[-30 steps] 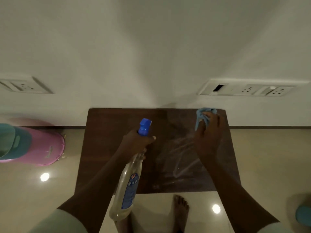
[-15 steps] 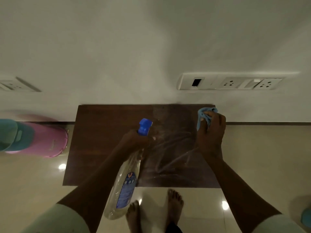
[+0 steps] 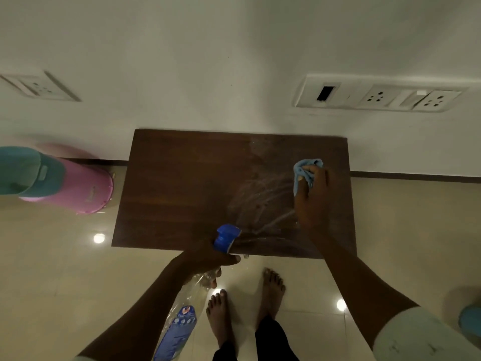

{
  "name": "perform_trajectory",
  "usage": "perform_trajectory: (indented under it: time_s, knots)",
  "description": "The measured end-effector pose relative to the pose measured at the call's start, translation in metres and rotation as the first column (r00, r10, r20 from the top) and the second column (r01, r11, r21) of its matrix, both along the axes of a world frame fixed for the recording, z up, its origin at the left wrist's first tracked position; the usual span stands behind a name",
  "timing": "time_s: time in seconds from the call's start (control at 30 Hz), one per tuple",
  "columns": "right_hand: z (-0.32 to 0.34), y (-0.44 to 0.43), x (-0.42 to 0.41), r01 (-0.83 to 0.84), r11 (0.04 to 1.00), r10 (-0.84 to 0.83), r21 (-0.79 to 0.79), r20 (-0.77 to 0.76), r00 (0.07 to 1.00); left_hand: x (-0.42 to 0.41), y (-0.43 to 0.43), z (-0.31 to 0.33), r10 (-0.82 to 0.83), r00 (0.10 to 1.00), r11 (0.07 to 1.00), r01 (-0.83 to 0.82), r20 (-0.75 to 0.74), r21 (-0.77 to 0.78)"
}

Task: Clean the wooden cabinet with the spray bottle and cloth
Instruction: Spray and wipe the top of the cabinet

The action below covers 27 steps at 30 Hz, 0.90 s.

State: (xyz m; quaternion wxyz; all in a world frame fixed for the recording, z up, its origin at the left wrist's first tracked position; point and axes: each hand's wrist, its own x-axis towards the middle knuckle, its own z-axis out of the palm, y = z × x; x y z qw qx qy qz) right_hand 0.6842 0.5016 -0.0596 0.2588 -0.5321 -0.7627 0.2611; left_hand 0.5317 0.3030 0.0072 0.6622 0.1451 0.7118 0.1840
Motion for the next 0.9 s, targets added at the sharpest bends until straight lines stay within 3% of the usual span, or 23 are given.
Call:
perform_trajectory:
  time_s: [0.17, 0.27, 0.37, 0.43, 0.63, 0.73, 0.8, 0.9]
  knots:
    - [-0.025, -0.056, 0.021, -0.209, 0.975, 0.217, -0.075, 0.125, 0.968, -0.017, -0.004, 0.005, 0.092, 0.996, 0.993, -0.09, -0.018, 0.075]
    - [-0.039, -0.089, 0.035, -0.22, 0.968, 0.242, -0.121, 0.225, 0.944, -0.031, 0.002, 0.007, 0.148, 0.986, 0.976, -0.133, -0.079, 0.17]
    - [-0.045, -0.123, 0.031, -0.148, 0.982, 0.18, -0.119, 0.321, 0.93, -0.045, 0.006, 0.002, 0.248, 0.96, 0.959, -0.226, -0.126, 0.17]
    - [-0.046, -0.148, 0.012, -0.232, 0.965, 0.26, -0.119, 0.366, 0.894, -0.052, 0.007, -0.002, 0.289, 0.948, 0.949, -0.266, -0.13, 0.172]
    - [-0.051, -0.193, -0.052, -0.512, 0.85, 0.525, -0.121, 0.268, 0.808, -0.044, 0.002, -0.021, 0.271, 0.931, 0.955, -0.228, -0.245, 0.188]
    - [-0.051, -0.176, -0.038, -0.613, 0.777, 0.624, -0.146, 0.312, 0.716, -0.034, -0.005, -0.03, 0.23, 0.946, 0.966, -0.193, -0.227, 0.173]
    - [-0.052, -0.15, -0.013, -0.587, 0.805, 0.57, -0.089, 0.392, 0.722, -0.032, -0.009, -0.03, 0.258, 0.946, 0.958, -0.224, -0.198, 0.18]
    - [-0.053, -0.114, 0.02, -0.377, 0.925, 0.365, -0.052, 0.399, 0.841, -0.039, -0.014, -0.03, 0.337, 0.929, 0.934, -0.309, -0.152, 0.182]
